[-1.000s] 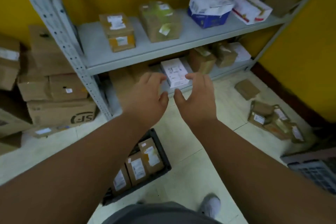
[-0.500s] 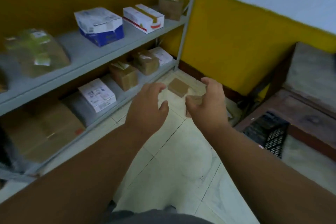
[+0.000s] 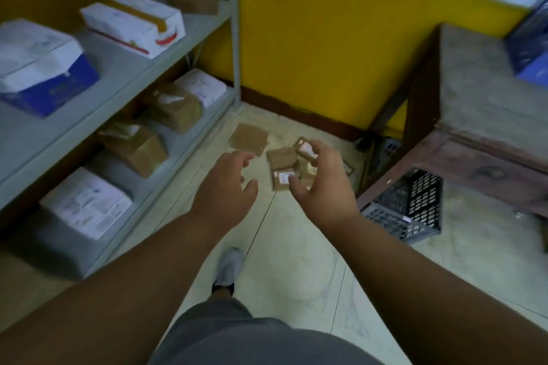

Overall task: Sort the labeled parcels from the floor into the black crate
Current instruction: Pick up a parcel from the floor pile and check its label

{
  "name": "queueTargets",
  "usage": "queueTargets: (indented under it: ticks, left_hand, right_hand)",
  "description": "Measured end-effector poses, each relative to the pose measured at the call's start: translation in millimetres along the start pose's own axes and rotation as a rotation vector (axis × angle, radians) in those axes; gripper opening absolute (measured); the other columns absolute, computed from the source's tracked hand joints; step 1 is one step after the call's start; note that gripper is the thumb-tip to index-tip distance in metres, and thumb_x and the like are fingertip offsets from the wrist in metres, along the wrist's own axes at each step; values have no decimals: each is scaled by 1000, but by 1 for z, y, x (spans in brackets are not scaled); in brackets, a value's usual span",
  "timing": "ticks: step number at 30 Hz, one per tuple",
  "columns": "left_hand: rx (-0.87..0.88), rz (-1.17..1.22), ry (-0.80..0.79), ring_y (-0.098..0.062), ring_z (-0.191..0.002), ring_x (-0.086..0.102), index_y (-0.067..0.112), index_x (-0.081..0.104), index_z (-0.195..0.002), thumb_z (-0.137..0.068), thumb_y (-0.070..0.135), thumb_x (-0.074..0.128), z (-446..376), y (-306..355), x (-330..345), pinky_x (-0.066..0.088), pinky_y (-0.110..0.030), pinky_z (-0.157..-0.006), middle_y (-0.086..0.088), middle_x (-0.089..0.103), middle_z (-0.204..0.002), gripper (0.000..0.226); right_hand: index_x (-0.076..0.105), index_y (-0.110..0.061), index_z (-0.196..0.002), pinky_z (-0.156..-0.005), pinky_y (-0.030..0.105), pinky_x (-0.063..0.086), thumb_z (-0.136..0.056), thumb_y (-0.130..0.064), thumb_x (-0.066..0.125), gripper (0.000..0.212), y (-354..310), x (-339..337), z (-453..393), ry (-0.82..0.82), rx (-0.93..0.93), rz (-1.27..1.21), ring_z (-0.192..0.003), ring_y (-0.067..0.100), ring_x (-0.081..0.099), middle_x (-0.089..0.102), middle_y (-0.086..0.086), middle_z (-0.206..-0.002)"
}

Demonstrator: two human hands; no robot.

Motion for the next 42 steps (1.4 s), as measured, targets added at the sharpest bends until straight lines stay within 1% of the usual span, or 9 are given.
queueTargets:
  ticks: [3, 9, 12, 23, 26, 29, 34, 38, 42]
  left_hand:
    - [37, 32, -79, -15, -87, 58, 25, 52, -129, -89, 18, 66, -81, -11, -5, 55, -40, -74, 6, 54, -112, 43]
    - [117, 66, -200, -8, -86, 56, 36, 47, -131, -90, 23, 65, -217, -12, -16, 46, -22, -68, 13, 56, -112, 47]
    - [123, 89, -220, -7, -79, 57, 36, 49, -132, -90, 25, 66, -256, -8, -3, 47, -24, -66, 18, 58, -105, 47]
    - [3, 132, -403, -5, -74, 57, 35, 46, -138, -94, 22, 62, -368, 8, 92, 40, -19, -54, 16, 57, -109, 49]
    - [-130, 185, -400, -11, -79, 61, 32, 48, -136, -94, 19, 61, -411, 16, 121, 43, -21, -56, 9, 59, -110, 45]
    - [-424, 423, -381, -18, -91, 66, 26, 52, -132, -96, 17, 59, -447, 27, 163, 49, -23, -62, 3, 61, -111, 38]
    - [-735, 626, -334, -16, -92, 69, 29, 55, -124, -98, 22, 58, -491, 41, 241, 51, -21, -55, 3, 64, -106, 27]
    - [-858, 730, -362, -17, -93, 72, 34, 58, -104, -98, 24, 59, -527, 29, 301, 59, -26, -69, 1, 68, -112, 13]
    - [-1014, 786, -337, -24, -102, 71, 28, 59, -105, -99, 17, 55, -556, -17, 373, 60, -37, -82, -7, 70, -115, 13]
  right_hand:
    - [35, -26, -147, -98, 40, 51, -86, -32, 73, 72, 1, -15, -73, 84, 51, 55, -123, 16, 52, 43, -2, -143]
    - [35, -27, -145, -99, 36, 46, -84, -35, 75, 73, -21, -4, -165, 192, 146, -7, -127, 15, 47, 43, -3, -143]
    - [37, -27, -145, -103, 35, 45, -82, -30, 78, 76, -14, 5, -189, 182, 162, 5, -128, 12, 45, 42, -5, -143]
    - [40, -26, -143, -94, 28, 41, -81, -33, 77, 73, 121, -17, -301, 123, 362, 89, -125, 15, 46, 44, -2, -140]
    - [39, -28, -142, -98, 38, 48, -81, -33, 77, 72, 156, -7, -363, 49, 345, 45, -126, 17, 47, 45, -2, -141]
    - [44, -24, -140, -93, 34, 46, -84, -33, 76, 65, 194, -6, -435, -4, 297, 37, -124, 19, 51, 50, 1, -138]
    - [44, -19, -140, -95, 43, 50, -86, -34, 73, 63, 257, 5, -528, -136, 274, 35, -124, 28, 54, 50, 8, -140]
    - [47, -17, -139, -93, 38, 48, -87, -29, 72, 59, 300, 41, -558, -187, 277, -24, -120, 24, 54, 51, 8, -136]
    - [50, -18, -136, -96, 41, 49, -88, -19, 68, 51, 366, 88, -569, -201, 373, -68, -118, 21, 54, 51, 5, -135]
Point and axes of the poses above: each hand's wrist, its own z-axis away from the middle knuckle, its own x-axis out of the palm, y = z × x, the point moved 3 cm from there along -z, towards the middle knuckle
